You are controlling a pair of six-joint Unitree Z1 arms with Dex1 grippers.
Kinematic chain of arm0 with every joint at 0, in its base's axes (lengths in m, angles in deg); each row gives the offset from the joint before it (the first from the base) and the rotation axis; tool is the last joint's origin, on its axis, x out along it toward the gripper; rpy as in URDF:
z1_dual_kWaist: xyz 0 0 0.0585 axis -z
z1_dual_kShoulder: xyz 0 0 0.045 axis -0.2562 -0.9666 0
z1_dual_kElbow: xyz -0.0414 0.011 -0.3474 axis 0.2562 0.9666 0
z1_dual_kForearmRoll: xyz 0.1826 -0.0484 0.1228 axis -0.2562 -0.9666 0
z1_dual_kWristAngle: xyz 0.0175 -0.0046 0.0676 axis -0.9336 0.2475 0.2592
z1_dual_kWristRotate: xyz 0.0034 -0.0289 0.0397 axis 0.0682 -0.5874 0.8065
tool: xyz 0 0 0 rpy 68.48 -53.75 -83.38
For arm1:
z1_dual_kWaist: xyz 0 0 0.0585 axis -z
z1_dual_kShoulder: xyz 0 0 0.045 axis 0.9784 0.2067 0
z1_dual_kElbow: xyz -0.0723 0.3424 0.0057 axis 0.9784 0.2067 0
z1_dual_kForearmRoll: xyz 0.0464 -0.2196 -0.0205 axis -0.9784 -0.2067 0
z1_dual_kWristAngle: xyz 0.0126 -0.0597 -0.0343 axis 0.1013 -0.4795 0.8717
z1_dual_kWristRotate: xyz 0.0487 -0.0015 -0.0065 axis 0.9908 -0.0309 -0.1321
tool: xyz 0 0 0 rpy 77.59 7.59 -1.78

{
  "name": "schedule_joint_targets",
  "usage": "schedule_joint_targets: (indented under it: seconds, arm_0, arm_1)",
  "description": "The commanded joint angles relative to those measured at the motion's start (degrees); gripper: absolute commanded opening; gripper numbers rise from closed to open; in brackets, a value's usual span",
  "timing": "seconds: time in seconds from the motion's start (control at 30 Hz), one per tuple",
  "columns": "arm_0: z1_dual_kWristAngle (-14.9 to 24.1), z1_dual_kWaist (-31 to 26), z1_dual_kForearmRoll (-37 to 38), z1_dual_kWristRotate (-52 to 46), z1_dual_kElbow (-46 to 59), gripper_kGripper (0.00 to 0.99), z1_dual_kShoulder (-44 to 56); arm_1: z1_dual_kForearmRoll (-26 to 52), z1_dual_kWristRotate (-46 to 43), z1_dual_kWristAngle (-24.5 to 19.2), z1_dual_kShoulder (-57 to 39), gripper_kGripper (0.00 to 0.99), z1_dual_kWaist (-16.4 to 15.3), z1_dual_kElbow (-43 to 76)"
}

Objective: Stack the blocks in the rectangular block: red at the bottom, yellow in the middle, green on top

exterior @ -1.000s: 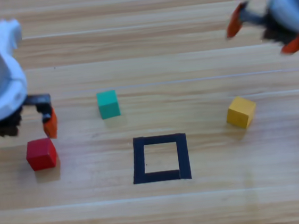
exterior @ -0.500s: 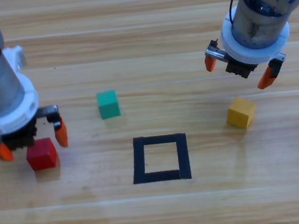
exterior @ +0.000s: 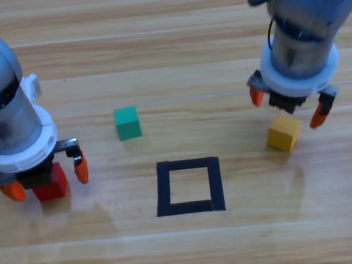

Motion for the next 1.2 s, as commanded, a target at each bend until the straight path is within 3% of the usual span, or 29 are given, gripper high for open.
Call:
schedule_joint_targets:
  seconds: [0.03, 0.37, 0.57, 0.8, 1.0, 1.17, 1.2]
  arm_0:
    - [1.2, -2.0, 1.7, -0.7, 0.3, 0.99, -4.3]
    - [1.6, -3.7, 3.1, 1.3, -0.7, 0.989, -6.2]
    - [1.2, -4.9, 3.6, 2.9, -0.6, 0.93, -6.8]
    - [0.3, -4.9, 5.3, 5.0, 0.9, 0.703, -6.4]
    - [0.3, -4.9, 5.6, 6.8, 1.6, 0.359, -5.6]
    - [0.5, -4.9, 5.6, 8.0, 1.1, 0.327, -5.7]
    - [1.3, -4.9, 5.4, 8.4, 0.6, 0.276, -5.1]
  arm_1:
    - [-0.6, 0.1, 1.4, 5.7, 0.951, -1.4, -0.9]
    - [-0.6, -0.2, 2.9, 8.9, 0.922, 0.2, -2.2]
    - [-0.6, -0.2, 2.9, 10.5, 0.92, 0.8, -2.8]
    - [-1.0, 0.1, 2.0, 11.1, 0.92, 1.5, -2.6]
    - [-1.0, 0.1, 1.0, 11.2, 0.92, 2.2, -2.3]
    - [-1.0, 0.1, 0.6, 11.3, 0.919, 3.4, -2.2]
    - [-1.0, 0.1, 0.5, 11.4, 0.919, 3.6, -2.2]
